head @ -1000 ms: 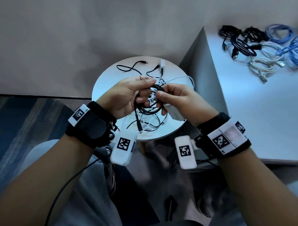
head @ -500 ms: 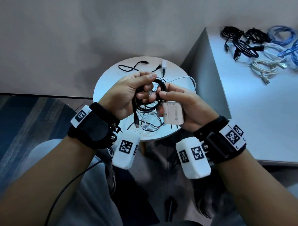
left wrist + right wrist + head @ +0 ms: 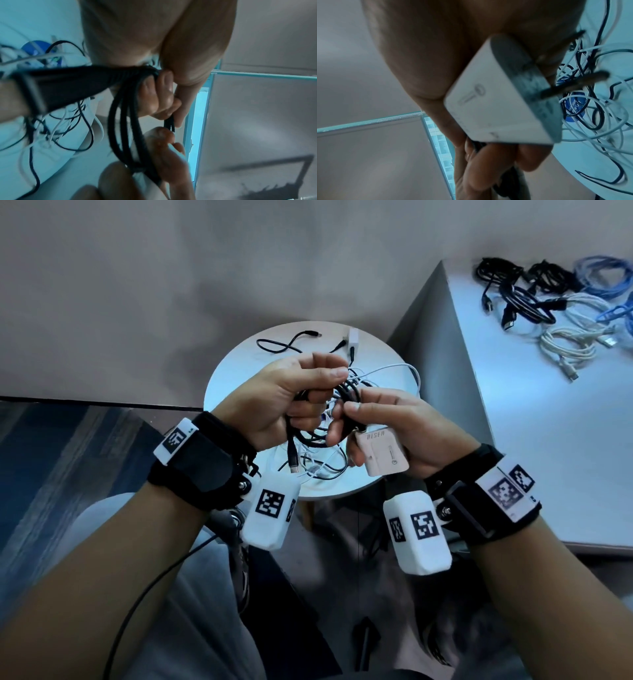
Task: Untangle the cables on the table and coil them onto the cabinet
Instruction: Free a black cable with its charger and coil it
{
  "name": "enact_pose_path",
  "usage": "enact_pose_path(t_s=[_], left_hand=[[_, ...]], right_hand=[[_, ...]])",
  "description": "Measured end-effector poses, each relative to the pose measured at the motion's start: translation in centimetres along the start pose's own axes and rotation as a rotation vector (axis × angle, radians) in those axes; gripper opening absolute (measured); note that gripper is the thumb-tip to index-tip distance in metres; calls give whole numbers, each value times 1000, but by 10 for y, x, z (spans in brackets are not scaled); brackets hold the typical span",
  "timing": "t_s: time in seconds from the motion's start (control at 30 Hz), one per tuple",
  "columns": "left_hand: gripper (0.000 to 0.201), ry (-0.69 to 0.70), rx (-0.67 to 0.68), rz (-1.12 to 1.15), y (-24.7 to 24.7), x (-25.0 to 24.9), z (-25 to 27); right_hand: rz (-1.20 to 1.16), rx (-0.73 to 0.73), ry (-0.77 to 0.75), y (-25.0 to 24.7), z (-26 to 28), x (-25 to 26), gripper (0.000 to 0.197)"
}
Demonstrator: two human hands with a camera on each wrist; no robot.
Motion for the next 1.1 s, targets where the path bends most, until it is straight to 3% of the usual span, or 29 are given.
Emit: enact_pose_path(t_s=[0.13,0.3,0.4,0.6,0.8,0.93,1.1], left_hand=[[17,-23,4,-52,1,-3,1],[8,13,48,114,2,1,3],[10,48,-44,-29,1,0,1],[25,252,-191,-387,7,5,2],[14,374,-345,-554,18,3,6],[17,360,-356,-495,15,-4,8],[25,274,-299,-522,6,-4,6]], right_hand=[[-50,6,-7,0,1,1,17],[-104,-13,-23,-1,2,6,22],[-103,-20,-29,3,0,7,19],[-105,-70,-56,0,0,9,24],[-227,-37,-79,2,3,9,21],[-30,-117,-62,-3,5,17,35],[522,-259,-60,-13,15,31,7]])
Point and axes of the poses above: each hand's wrist, its own z-axis away from the middle knuckle, its own y-axis out of the palm, x = y × z, the point moved 3 cm from there along -z, towards the middle knuckle, and after that the axes turned 13 degrees about x, right-handed, at the moved point
